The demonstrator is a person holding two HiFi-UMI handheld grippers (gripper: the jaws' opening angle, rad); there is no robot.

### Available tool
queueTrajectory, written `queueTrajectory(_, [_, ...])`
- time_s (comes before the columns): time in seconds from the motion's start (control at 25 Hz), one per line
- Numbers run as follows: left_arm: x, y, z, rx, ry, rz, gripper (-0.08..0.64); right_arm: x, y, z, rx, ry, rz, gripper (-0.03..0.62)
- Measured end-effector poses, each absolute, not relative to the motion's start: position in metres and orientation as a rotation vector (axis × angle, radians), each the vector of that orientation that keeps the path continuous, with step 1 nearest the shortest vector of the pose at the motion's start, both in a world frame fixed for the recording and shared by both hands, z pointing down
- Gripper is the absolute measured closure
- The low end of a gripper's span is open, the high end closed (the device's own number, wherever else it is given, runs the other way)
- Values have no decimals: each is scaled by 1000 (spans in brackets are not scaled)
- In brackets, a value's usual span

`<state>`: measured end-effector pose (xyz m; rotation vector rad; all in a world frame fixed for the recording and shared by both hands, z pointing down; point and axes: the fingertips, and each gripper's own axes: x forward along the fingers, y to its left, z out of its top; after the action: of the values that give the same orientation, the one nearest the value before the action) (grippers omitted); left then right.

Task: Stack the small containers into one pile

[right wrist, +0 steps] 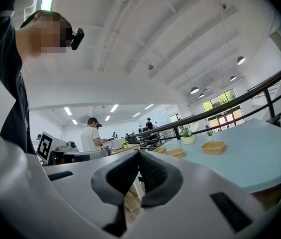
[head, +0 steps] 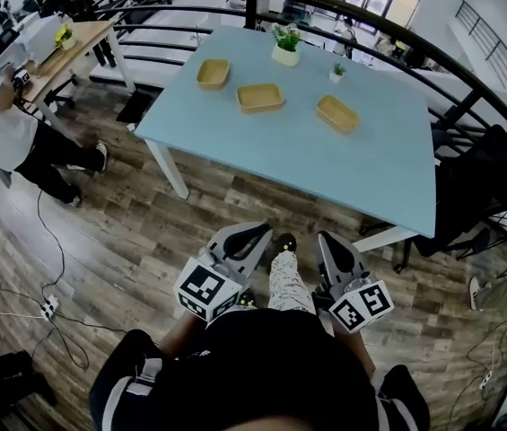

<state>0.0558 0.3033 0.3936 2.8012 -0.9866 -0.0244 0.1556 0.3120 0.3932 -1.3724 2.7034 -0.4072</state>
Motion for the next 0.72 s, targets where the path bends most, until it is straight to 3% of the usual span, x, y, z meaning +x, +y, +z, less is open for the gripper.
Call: queueTrajectory(0.72, [27,238,401,2739,-1134,18,535,147,235,396,-1293,2707,-470,592])
